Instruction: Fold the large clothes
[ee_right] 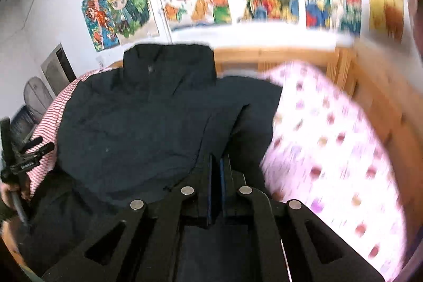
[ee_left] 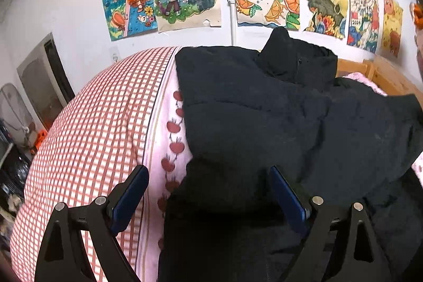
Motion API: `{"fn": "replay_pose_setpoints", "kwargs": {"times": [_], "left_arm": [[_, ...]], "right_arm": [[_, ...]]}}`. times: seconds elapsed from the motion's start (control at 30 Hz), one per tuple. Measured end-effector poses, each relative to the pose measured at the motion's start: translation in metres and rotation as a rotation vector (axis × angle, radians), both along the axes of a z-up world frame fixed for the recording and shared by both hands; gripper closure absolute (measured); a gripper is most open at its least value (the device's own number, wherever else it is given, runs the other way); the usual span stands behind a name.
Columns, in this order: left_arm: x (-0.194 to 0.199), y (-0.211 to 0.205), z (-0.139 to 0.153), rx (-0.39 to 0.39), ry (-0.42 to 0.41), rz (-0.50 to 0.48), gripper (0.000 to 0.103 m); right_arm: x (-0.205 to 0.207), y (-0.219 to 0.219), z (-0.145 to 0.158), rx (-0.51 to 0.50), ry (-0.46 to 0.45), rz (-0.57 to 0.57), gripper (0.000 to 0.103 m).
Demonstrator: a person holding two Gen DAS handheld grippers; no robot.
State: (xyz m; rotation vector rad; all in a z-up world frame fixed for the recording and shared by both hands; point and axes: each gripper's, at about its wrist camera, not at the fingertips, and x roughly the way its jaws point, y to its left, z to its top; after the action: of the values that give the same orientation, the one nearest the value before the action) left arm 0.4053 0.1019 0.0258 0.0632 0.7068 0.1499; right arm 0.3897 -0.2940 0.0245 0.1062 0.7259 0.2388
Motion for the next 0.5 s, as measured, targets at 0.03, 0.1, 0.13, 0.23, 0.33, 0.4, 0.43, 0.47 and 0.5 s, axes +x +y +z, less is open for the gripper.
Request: {"fn": "replay_pose_setpoints", "kwargs": {"times": [0.03, 0.1, 0.13, 0.23, 0.33, 0.4, 0.43, 0.47, 0.5], "left_arm": [[0.004, -0.002, 0.0, 0.005, -0.005, -0.001, 0.011], [0.015, -0.008, -0.001, 0.012, -0.017, -0.014, 0.011], [0.02, -0.012, -0.002, 0.015, -0.02, -0.028, 0.011], [0.029, -0.027, -0.006, 0.018, -0.048, -0.107, 0.011], [0.033, -0.043, -0.012, 0.014, -0.091, -0.218, 0.011], [0.037, -0.054, -0.016, 0.018, -0.111, -0.276, 0.011], [0.042, -0.06, -0.019, 0.026, -0.101, -0.295, 0.011], [0.045, -0.063, -0.022, 0.036, -0.091, -0.298, 0.011], [0.05, -0.066, -0.026, 0.047, -0.078, -0.299, 0.011]], "right_arm": [[0.008, 0.002, -0.002, -0.02, 0.0, -0.006, 0.098], [0.026, 0.005, -0.011, -0.081, 0.011, -0.012, 0.098], [0.036, 0.008, -0.02, -0.12, 0.022, -0.013, 0.098], [0.049, 0.025, -0.043, -0.183, 0.069, 0.008, 0.093], [0.051, 0.035, -0.035, -0.136, 0.007, 0.078, 0.06], [0.054, 0.04, -0.027, -0.111, -0.056, 0.098, 0.04], [0.056, 0.042, -0.024, -0.096, -0.075, 0.121, 0.04], [0.06, 0.047, -0.026, -0.091, -0.066, 0.143, 0.04], [0.066, 0.054, -0.03, -0.092, -0.048, 0.168, 0.04]]}}
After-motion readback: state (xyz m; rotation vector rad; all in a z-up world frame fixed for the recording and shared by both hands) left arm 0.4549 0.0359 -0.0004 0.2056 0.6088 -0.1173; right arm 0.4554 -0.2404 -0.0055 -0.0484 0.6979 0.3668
